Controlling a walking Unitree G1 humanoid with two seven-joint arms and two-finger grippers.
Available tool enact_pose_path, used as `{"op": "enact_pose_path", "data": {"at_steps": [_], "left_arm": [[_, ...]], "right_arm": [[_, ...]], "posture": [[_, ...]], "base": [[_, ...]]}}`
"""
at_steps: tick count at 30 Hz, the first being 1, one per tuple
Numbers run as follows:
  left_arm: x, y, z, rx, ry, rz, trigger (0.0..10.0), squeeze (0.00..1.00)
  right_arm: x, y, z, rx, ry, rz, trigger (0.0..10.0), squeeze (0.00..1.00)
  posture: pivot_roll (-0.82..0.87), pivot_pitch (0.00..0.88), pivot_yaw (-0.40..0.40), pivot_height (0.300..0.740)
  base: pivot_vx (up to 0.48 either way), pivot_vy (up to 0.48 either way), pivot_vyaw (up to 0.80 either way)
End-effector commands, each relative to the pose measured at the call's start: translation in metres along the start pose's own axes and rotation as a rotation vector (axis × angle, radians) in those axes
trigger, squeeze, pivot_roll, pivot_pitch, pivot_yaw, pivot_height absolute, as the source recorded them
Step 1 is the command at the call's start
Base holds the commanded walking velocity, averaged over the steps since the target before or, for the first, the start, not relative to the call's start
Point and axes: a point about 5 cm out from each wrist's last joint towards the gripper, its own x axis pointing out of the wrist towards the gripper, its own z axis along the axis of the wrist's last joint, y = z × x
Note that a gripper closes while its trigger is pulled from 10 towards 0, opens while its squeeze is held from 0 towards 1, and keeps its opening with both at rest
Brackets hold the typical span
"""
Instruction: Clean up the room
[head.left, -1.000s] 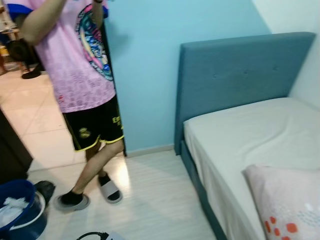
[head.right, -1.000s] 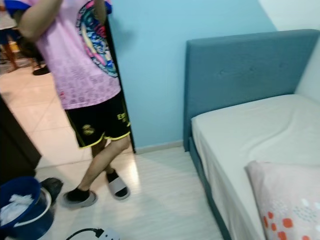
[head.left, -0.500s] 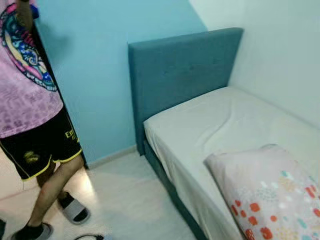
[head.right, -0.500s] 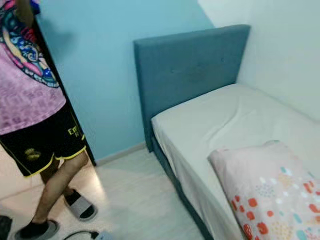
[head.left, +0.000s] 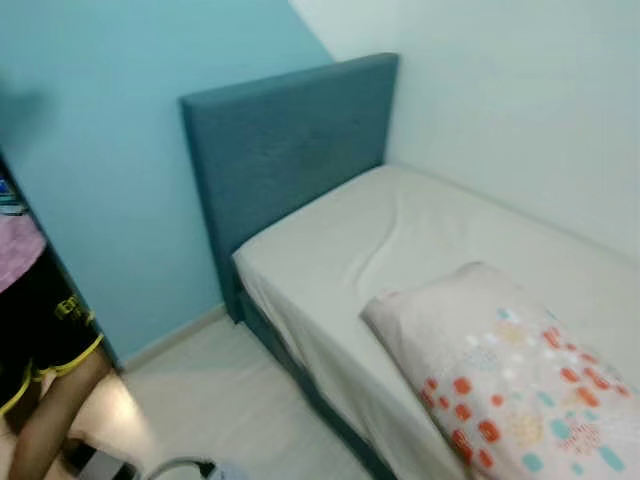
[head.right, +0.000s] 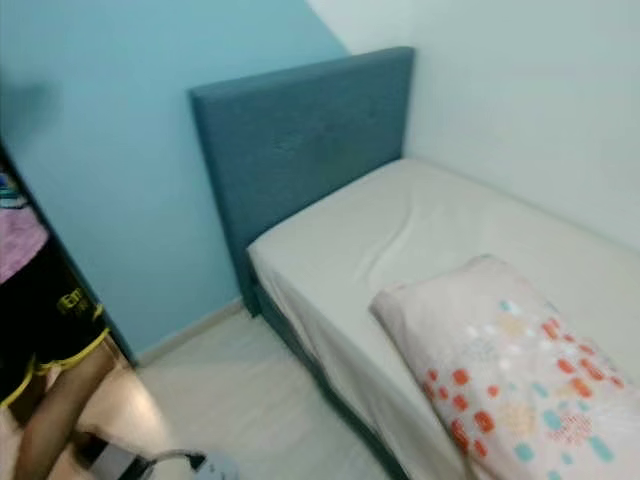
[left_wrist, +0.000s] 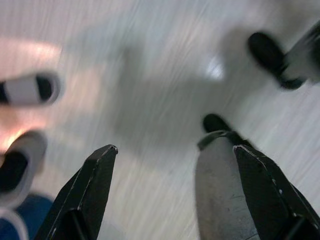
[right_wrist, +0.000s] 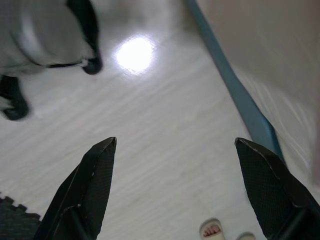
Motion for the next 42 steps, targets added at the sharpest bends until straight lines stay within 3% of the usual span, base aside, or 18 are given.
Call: {"op": "enact_pose_path", "data": {"at_steps": [1, 9, 16, 27, 33, 36, 37, 40, 42], "left_arm": [[-0.002, 0.003, -0.012, -0.001, 0.034, 0.003, 10.0, 0.0], [-0.003, 0.026, -0.009, -0.073, -0.003, 0.039, 10.0, 0.0], [-0.004, 0.028, -0.007, -0.092, -0.018, 0.049, 10.0, 0.0], [-0.001, 0.001, 0.007, -0.219, -0.098, -0.039, 10.0, 0.0], [0.0, -0.008, 0.011, -0.226, -0.097, -0.041, 10.0, 0.0], [0.001, -0.013, 0.012, -0.215, -0.086, -0.038, 10.0, 0.0], [0.001, -0.015, 0.012, -0.199, -0.077, -0.034, 10.0, 0.0], [0.001, -0.015, 0.011, -0.198, -0.075, -0.034, 10.0, 0.0], [0.0, -0.008, 0.007, -0.195, -0.072, -0.029, 10.0, 0.0]], "right_arm": [[0.0, 0.005, 0.001, -0.004, -0.006, 0.01, 10.0, 0.0], [0.0, 0.005, 0.002, 0.0, -0.015, 0.011, 10.0, 0.0], [0.0, 0.004, 0.002, 0.0, -0.018, 0.01, 10.0, 0.0], [0.0, 0.003, 0.003, 0.018, -0.034, -0.013, 10.0, 0.0], [0.0, 0.003, 0.004, 0.038, -0.043, -0.025, 10.0, 0.0], [0.0, 0.003, 0.004, 0.087, -0.065, -0.031, 10.0, 0.0], [0.0, 0.003, 0.006, 0.183, -0.118, -0.044, 10.0, 0.0], [0.0, 0.003, 0.007, 0.238, -0.145, -0.044, 10.0, 0.0], [-0.001, 0.004, 0.01, 0.346, -0.214, -0.037, 10.0, 0.0]], "posture": [[-0.06, 0.0, -0.001, 0.74], [-0.06, 0.0, -0.002, 0.74], [-0.06, 0.0, -0.003, 0.74], [-0.06, 0.0, 0.0, 0.74], [-0.06, 0.0, -0.001, 0.74], [-0.06, 0.0, 0.001, 0.74], [-0.06, 0.0, 0.001, 0.74], [-0.06, 0.0, 0.001, 0.74], [-0.06, 0.0, 0.007, 0.74]], "base": [[0.0, 0.0, -0.72], [0.0, 0.0, -0.72], [0.0, 0.0, -0.72], [0.0, 0.0, -0.72], [0.0, 0.0, -0.72], [0.0, 0.0, -0.72], [0.0, 0.0, -0.72], [0.0, 0.0, -0.72], [0.0, 0.0, 0.0]]}}
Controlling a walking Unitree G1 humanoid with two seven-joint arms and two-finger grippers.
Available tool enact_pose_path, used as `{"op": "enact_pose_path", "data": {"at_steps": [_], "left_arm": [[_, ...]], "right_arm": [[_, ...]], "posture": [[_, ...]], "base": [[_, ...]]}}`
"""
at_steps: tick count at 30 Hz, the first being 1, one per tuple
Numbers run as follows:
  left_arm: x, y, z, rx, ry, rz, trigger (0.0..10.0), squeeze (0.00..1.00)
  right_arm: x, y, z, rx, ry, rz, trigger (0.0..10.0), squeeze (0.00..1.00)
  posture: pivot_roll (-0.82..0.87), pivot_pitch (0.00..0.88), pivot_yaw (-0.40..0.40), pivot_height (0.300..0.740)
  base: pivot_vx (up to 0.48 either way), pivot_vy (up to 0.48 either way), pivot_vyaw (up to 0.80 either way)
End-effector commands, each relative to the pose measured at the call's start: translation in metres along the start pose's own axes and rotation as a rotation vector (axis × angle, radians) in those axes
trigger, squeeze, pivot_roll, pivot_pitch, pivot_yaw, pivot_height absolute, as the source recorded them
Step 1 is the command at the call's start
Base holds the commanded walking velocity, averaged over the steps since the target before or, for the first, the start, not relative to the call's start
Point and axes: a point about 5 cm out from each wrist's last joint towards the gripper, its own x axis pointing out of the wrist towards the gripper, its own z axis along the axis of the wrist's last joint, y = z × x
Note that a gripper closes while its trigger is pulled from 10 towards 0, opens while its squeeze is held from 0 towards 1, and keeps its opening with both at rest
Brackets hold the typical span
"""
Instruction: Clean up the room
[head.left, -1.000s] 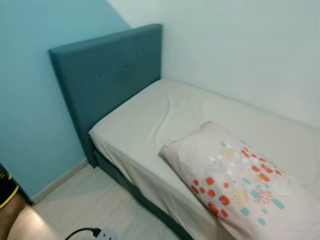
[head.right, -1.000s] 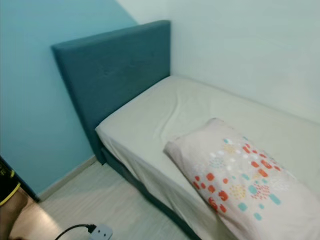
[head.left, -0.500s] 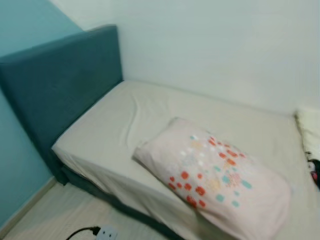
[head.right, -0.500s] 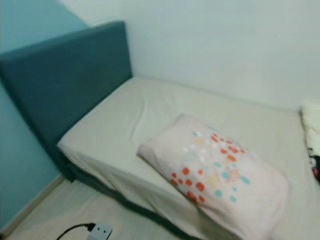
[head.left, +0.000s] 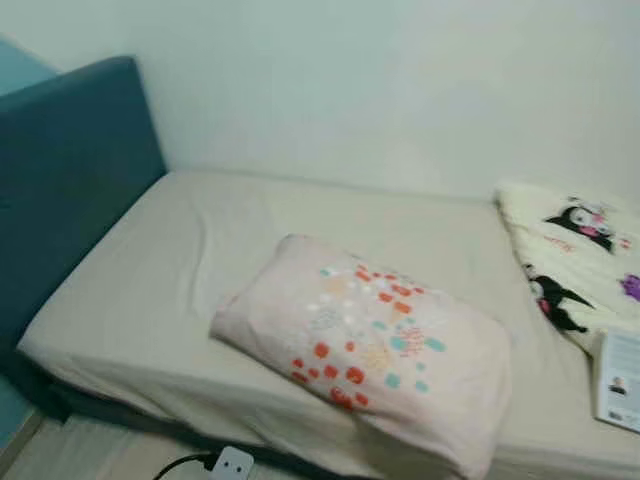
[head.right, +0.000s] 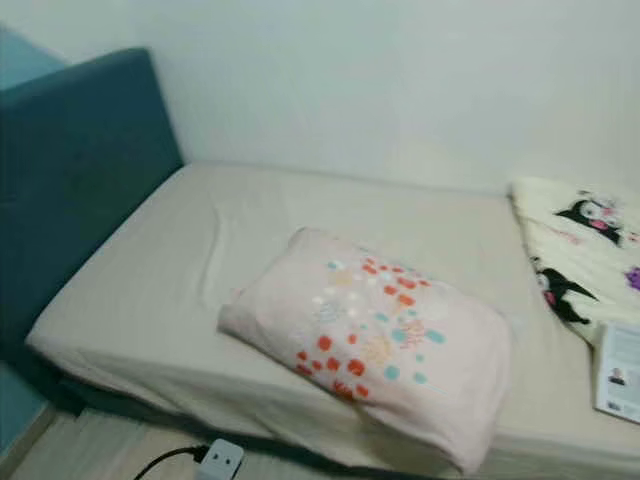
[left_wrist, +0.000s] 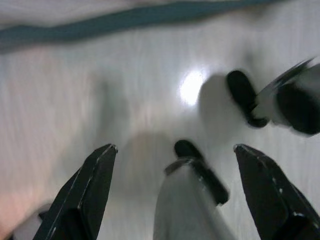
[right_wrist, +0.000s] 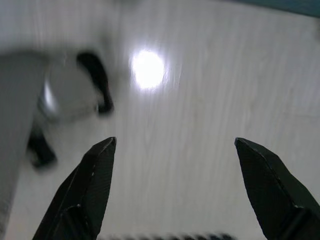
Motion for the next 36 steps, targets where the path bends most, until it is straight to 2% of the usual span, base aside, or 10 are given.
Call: {"op": "enact_pose_path", "data": {"at_steps": [1, 3, 6, 7, 9, 11, 13, 22, 25, 36], "left_arm": [[-0.002, 0.003, -0.009, 0.001, 0.026, -0.001, 10.0, 0.0], [-0.006, 0.025, -0.015, -0.012, 0.03, 0.022, 10.0, 0.0], [-0.008, 0.035, -0.017, -0.018, 0.033, 0.035, 10.0, 0.0], [-0.01, 0.045, -0.02, -0.021, 0.039, 0.05, 10.0, 0.0], [-0.01, 0.045, -0.02, -0.021, 0.039, 0.05, 10.0, 0.0], [-0.013, 0.056, -0.025, -0.019, 0.051, 0.072, 10.0, 0.0], [-0.014, 0.055, -0.029, -0.02, 0.061, 0.077, 10.0, 0.0], [-0.011, 0.037, -0.031, -0.016, 0.068, 0.058, 10.0, 0.0], [-0.01, 0.033, -0.029, -0.011, 0.068, 0.053, 10.0, 0.0], [-0.008, 0.03, -0.025, 0.007, 0.069, 0.047, 10.0, 0.0]], "right_arm": [[0.0, 0.006, 0.006, 0.085, -0.064, 0.015, 10.0, 0.0], [-0.001, 0.008, 0.013, 0.158, -0.147, 0.052, 10.0, 0.0], [-0.002, 0.009, 0.015, 0.177, -0.178, 0.073, 10.0, 0.0], [-0.002, -0.006, 0.063, 0.175, -0.295, 0.089, 10.0, 0.0], [-0.002, -0.006, 0.063, 0.175, -0.295, 0.089, 10.0, 0.0], [-0.016, -0.025, 0.144, 0.139, -0.495, 0.122, 10.0, 0.0], [-0.03, -0.024, 0.186, 0.123, -0.618, 0.171, 10.0, 0.0], [-0.053, -0.008, 0.232, 0.147, -0.781, 0.318, 10.0, 0.0], [-0.066, 0.006, 0.252, 0.154, -0.842, 0.467, 10.0, 0.0], [-0.071, 0.028, 0.254, 0.042, -0.817, 0.566, 10.0, 0.0]], "posture": [[-0.06, 0.0, 0.007, 0.74], [-0.06, 0.0, 0.007, 0.74], [-0.06, 0.0, 0.007, 0.74], [-0.05, 0.0, 0.005, 0.74], [-0.05, 0.0, 0.005, 0.74], [-0.05, 0.0, 0.007, 0.74], [-0.05, 0.0, 0.009, 0.74], [-0.04, 0.0, 0.015, 0.74], [-0.05, 0.0, 0.018, 0.725], [-0.05, 0.0, 0.016, 0.69]], "base": [[0.0, 0.0, 0.0], [0.0, 0.0, 0.0], [0.0, 0.0, 0.0], [0.0, 0.0, 0.0], [0.0, 0.0, 0.0], [0.0, 0.0, 0.0], [0.0, 0.0, 0.0], [0.0, 0.0, 0.0], [0.0, 0.0, 0.0], [0.0, 0.0, 0.0]]}}
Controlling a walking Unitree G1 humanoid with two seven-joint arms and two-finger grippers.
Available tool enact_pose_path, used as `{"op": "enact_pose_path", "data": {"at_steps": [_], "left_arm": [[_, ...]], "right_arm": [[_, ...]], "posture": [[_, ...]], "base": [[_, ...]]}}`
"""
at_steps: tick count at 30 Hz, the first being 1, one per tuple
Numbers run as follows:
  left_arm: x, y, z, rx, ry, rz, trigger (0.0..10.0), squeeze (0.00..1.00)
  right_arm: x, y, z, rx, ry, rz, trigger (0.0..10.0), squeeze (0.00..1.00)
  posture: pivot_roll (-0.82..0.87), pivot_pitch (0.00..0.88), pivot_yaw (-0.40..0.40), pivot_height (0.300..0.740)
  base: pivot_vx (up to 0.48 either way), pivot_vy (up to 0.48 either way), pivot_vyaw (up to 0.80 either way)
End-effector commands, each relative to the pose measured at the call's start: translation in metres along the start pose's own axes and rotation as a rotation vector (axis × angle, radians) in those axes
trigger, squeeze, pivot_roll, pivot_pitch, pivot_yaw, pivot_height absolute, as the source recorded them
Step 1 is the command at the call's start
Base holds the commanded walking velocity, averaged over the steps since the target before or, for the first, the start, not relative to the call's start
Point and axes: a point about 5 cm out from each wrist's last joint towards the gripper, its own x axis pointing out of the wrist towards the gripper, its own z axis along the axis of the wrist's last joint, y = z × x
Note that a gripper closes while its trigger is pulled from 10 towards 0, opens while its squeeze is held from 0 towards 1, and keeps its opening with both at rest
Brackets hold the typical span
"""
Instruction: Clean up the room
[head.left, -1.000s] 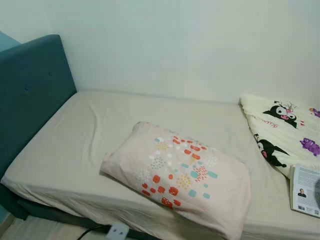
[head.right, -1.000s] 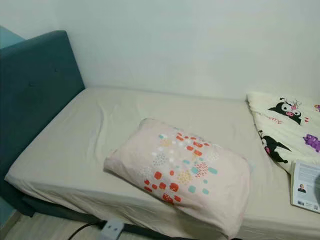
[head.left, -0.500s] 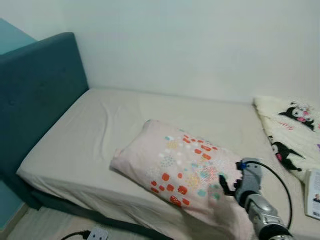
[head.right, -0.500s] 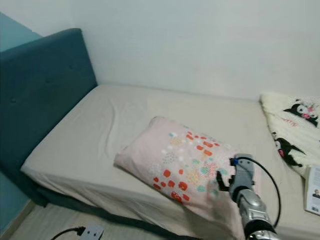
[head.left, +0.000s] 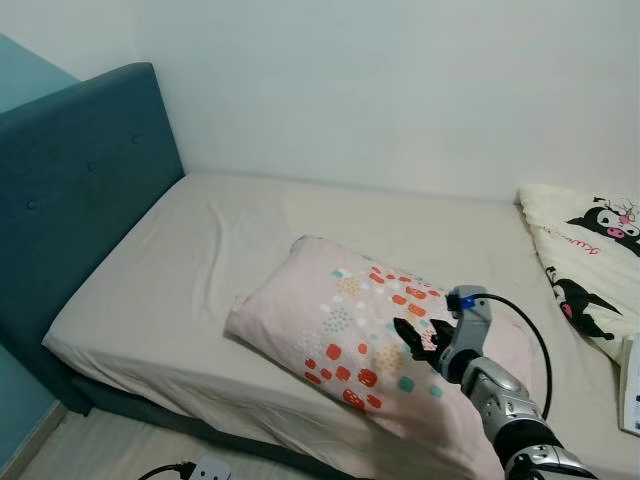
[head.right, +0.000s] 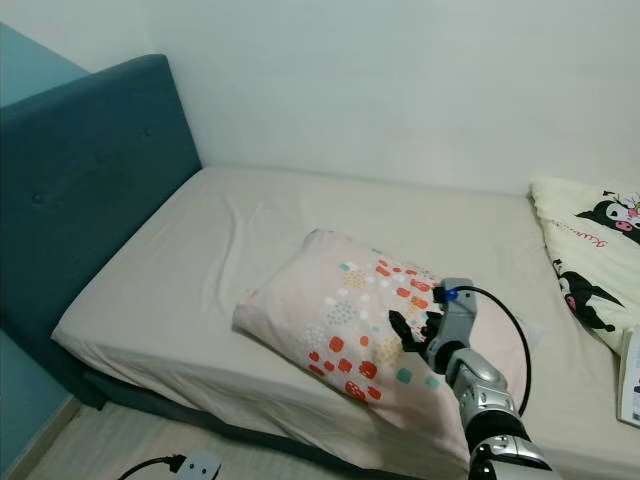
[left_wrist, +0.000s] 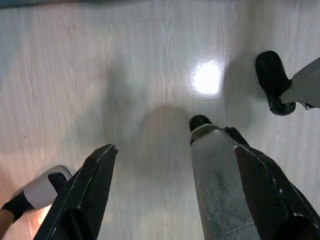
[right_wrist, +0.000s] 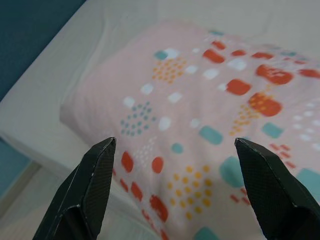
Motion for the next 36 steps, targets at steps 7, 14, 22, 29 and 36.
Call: {"op": "enact_pose_path", "data": {"at_steps": [7, 14, 22, 29, 36], "left_arm": [[0.001, -0.002, 0.002, 0.024, 0.006, -0.003, 10.0, 0.0], [-0.001, 0.011, 0.001, 0.034, 0.009, 0.007, 10.0, 0.0], [0.0, 0.001, 0.0, 0.049, 0.011, -0.008, 10.0, 0.0], [0.0, -0.008, -0.002, 0.055, 0.008, -0.022, 10.0, 0.0], [-0.001, -0.001, -0.007, 0.064, 0.013, -0.019, 10.0, 0.0]], "right_arm": [[0.003, 0.004, -0.009, 0.097, 0.07, -0.023, 10.0, 0.0], [0.001, 0.0, -0.017, 0.43, 0.097, -0.075, 10.0, 0.0], [0.006, 0.019, -0.018, 0.519, 0.106, 0.032, 10.0, 0.0], [0.016, 0.043, -0.007, 0.566, 0.146, 0.128, 10.0, 0.0], [0.022, 0.036, 0.009, 0.688, 0.028, 0.029, 10.0, 0.0]], "posture": [[-0.06, 0.0, 0.015, 0.67], [-0.05, 0.0, 0.009, 0.645], [-0.07, 0.0, 0.011, 0.62], [-0.06, 0.0, 0.011, 0.59], [-0.04, 0.0, 0.022, 0.565]], "base": [[0.0, 0.0, 0.0], [0.0, 0.0, 0.0], [0.0, 0.0, 0.0], [0.0, 0.0, 0.0], [0.0, 0.0, 0.0]]}}
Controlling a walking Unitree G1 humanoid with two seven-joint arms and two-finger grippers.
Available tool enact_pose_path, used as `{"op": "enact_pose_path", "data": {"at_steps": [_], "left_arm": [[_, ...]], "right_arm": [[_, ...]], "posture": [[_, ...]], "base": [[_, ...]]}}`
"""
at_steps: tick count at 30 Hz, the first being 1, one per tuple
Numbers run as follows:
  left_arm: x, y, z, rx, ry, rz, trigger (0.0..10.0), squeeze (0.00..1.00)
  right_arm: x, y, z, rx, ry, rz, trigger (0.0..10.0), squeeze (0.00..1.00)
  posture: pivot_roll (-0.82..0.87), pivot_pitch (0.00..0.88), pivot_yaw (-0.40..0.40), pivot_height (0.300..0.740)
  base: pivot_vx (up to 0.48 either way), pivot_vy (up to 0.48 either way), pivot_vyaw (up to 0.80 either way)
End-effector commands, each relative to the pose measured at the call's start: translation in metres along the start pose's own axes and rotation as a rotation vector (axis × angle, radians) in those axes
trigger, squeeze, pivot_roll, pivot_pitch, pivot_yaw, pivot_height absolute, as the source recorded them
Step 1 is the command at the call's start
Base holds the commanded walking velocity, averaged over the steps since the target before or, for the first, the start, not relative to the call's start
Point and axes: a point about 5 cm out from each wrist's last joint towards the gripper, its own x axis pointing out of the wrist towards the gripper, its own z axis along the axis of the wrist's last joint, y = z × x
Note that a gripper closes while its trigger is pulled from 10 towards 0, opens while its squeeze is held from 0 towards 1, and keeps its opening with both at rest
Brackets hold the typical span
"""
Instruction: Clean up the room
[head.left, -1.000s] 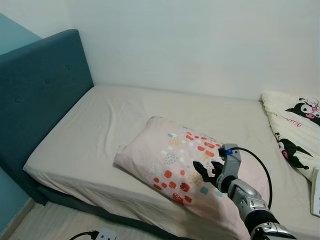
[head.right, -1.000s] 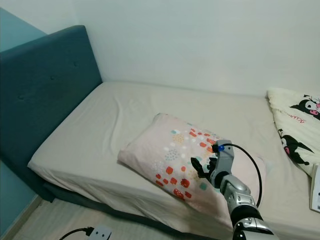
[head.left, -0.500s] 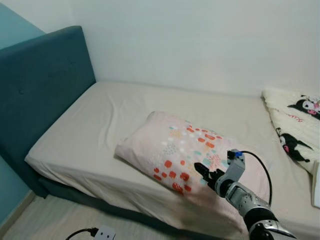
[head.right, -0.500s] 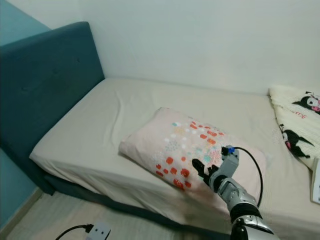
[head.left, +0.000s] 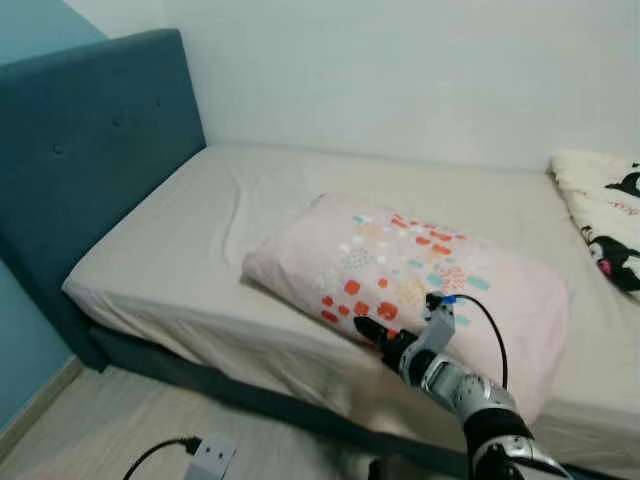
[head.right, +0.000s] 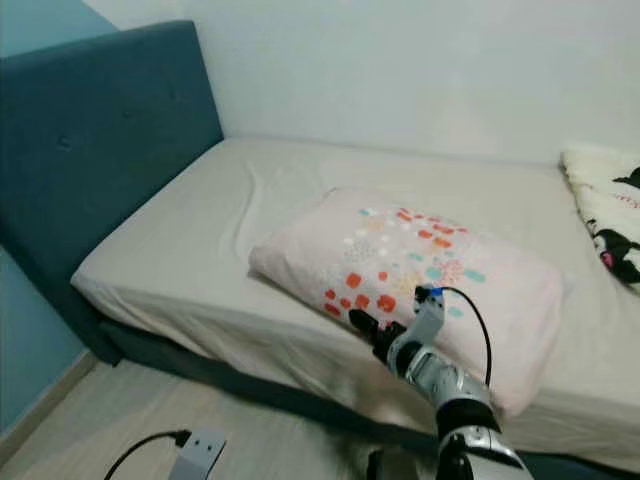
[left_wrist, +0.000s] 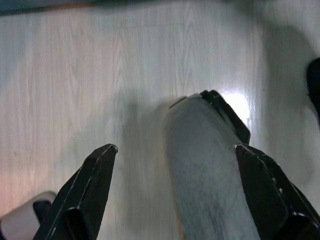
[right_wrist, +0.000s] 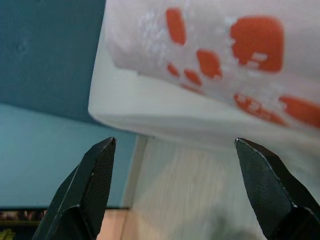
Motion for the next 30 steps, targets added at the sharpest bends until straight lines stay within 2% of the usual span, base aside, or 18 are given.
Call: {"op": "enact_pose_path", "data": {"at_steps": [1, 3, 10, 14, 21, 23, 24, 25, 27, 30], "left_arm": [[-0.006, -0.006, -0.028, 0.009, 0.108, -0.037, 10.0, 0.0], [-0.007, -0.004, -0.032, 0.018, 0.115, -0.038, 10.0, 0.0], [-0.014, 0.004, -0.049, 0.039, 0.147, -0.03, 10.0, 0.0], [-0.018, 0.009, -0.06, 0.045, 0.161, -0.022, 10.0, 0.0], [-0.022, 0.007, -0.066, 0.077, 0.159, -0.038, 10.0, 0.0], [-0.026, 0.012, -0.073, 0.102, 0.165, -0.04, 10.0, 0.0], [-0.026, 0.012, -0.073, 0.102, 0.165, -0.04, 10.0, 0.0], [-0.03, 0.02, -0.08, 0.116, 0.177, -0.035, 10.0, 0.0], [-0.032, 0.023, -0.083, 0.121, 0.183, -0.032, 10.0, 0.0], [-0.033, 0.032, -0.083, 0.132, 0.189, -0.023, 10.0, 0.0]], "right_arm": [[0.001, 0.001, 0.008, 0.033, -0.056, -0.02, 10.0, 0.0], [0.0, -0.005, 0.015, 0.099, -0.1, -0.071, 10.0, 0.0], [0.003, 0.0, 0.02, 0.135, -0.122, -0.066, 10.0, 0.0], [0.006, 0.003, 0.021, 0.168, -0.138, -0.071, 10.0, 0.0], [0.009, 0.008, 0.026, 0.255, -0.187, -0.058, 10.0, 0.0], [0.01, 0.015, 0.038, 0.299, -0.279, -0.032, 10.0, 0.0], [0.01, 0.015, 0.038, 0.299, -0.279, -0.032, 10.0, 0.0], [0.008, 0.016, 0.052, 0.334, -0.38, -0.027, 10.0, 0.0], [0.007, 0.016, 0.058, 0.334, -0.419, -0.03, 10.0, 0.0], [-0.001, 0.008, 0.073, 0.365, -0.509, -0.106, 10.0, 0.0]], "posture": [[-0.04, 0.0, 0.022, 0.565], [-0.03, 0.0, 0.028, 0.555], [0.01, 0.045, 0.039, 0.53], [0.06, 0.112, 0.044, 0.505], [0.1, 0.158, 0.054, 0.48], [0.13, 0.186, 0.066, 0.47], [0.13, 0.186, 0.066, 0.47], [0.15, 0.195, 0.07, 0.465], [0.15, 0.201, 0.073, 0.465], [0.16, 0.216, 0.08, 0.465]], "base": [[0.0, 0.0, 0.0], [0.0, 0.0, 0.0], [0.0, 0.0, 0.0], [0.0, 0.0, 0.0], [0.0, 0.0, 0.0], [0.0, 0.0, 0.0], [0.0, 0.0, 0.0], [0.0, 0.0, 0.0], [0.0, 0.0, 0.0], [0.0, 0.0, 0.0]]}}
